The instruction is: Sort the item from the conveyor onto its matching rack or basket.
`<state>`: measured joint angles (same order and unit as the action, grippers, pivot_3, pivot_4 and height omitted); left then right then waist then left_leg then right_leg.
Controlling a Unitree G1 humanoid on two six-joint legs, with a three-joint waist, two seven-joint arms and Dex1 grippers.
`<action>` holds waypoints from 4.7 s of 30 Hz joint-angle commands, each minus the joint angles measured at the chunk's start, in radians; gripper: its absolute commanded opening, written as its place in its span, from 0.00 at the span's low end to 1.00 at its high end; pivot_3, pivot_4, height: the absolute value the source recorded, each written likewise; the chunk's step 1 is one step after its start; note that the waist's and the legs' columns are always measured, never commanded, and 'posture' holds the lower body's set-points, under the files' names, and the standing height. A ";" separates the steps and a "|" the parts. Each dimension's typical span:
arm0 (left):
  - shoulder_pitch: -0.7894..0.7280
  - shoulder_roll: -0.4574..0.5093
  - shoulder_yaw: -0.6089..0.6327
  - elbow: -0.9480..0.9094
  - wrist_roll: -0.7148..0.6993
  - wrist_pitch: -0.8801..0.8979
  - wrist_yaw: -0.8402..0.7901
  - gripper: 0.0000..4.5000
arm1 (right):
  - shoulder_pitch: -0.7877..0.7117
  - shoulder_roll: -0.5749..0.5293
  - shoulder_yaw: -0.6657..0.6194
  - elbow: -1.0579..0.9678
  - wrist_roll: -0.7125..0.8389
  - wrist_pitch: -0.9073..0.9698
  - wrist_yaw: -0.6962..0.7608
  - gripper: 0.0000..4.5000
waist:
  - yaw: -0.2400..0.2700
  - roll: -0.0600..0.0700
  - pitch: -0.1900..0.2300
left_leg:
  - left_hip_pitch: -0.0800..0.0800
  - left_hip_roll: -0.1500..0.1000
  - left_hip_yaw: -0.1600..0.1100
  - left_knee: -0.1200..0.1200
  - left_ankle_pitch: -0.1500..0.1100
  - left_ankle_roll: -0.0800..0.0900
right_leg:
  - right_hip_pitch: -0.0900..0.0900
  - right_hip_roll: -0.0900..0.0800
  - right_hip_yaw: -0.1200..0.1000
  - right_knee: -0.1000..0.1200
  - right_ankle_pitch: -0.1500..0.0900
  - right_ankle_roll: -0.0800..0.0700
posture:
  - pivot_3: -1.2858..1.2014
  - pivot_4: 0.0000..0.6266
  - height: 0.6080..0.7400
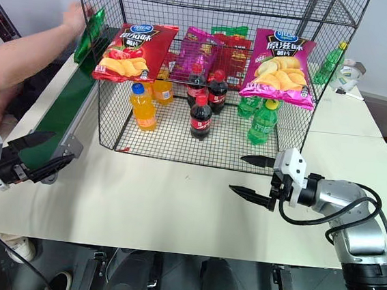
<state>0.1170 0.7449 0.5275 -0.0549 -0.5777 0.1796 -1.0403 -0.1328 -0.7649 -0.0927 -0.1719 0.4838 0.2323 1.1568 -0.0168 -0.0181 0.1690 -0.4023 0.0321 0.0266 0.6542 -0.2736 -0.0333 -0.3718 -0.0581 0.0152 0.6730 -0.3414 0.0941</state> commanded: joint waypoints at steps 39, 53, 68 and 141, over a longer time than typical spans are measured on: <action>0.018 0.011 0.011 -0.023 0.006 -0.023 -0.004 1.00 | -0.031 0.015 0.022 0.012 -0.025 -0.063 0.010 0.93 | 0.000 0.000 0.000 | 0.000 0.000 0.000 0.000 0.000 0.000 | 0.000 0.000 0.000 0.000 0.000 0.000 | 0.52 0.24 0.99; 0.032 0.031 0.017 -0.023 -0.021 0.013 -0.051 1.00 | -0.031 0.014 0.027 0.015 -0.025 -0.071 0.015 0.93 | 0.000 0.000 0.000 | 0.000 0.000 0.000 0.000 0.000 0.000 | 0.000 0.000 0.000 0.001 0.000 0.000 | 0.52 0.24 0.99; 0.054 0.015 0.064 -0.029 -0.035 -0.018 -0.031 1.00 | -0.064 0.053 0.038 -0.065 0.131 0.104 0.033 0.97 | -0.002 0.000 0.000 | 0.000 0.000 0.000 0.001 0.000 0.000 | 0.000 0.000 0.000 0.002 0.000 0.000 | 0.52 0.24 0.99; 0.192 0.204 -0.060 0.406 0.914 -0.985 0.797 0.88 | -0.174 0.184 0.204 0.049 -0.044 -0.061 0.078 1.00 | -0.004 -0.003 -0.002 | 0.002 0.000 0.002 -0.001 0.000 0.000 | -0.001 -0.002 0.000 0.004 0.000 0.000 | 0.52 0.24 0.99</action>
<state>0.3107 0.9335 0.4698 0.3540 0.3662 -0.8116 -0.2401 -0.2936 -0.5714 0.1397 -0.1066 0.4353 0.1888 1.2357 -0.0206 -0.0209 0.1672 -0.4003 0.0323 0.0284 0.6530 -0.2738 -0.0331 -0.3730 -0.0597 0.0152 0.6768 -0.3415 0.0939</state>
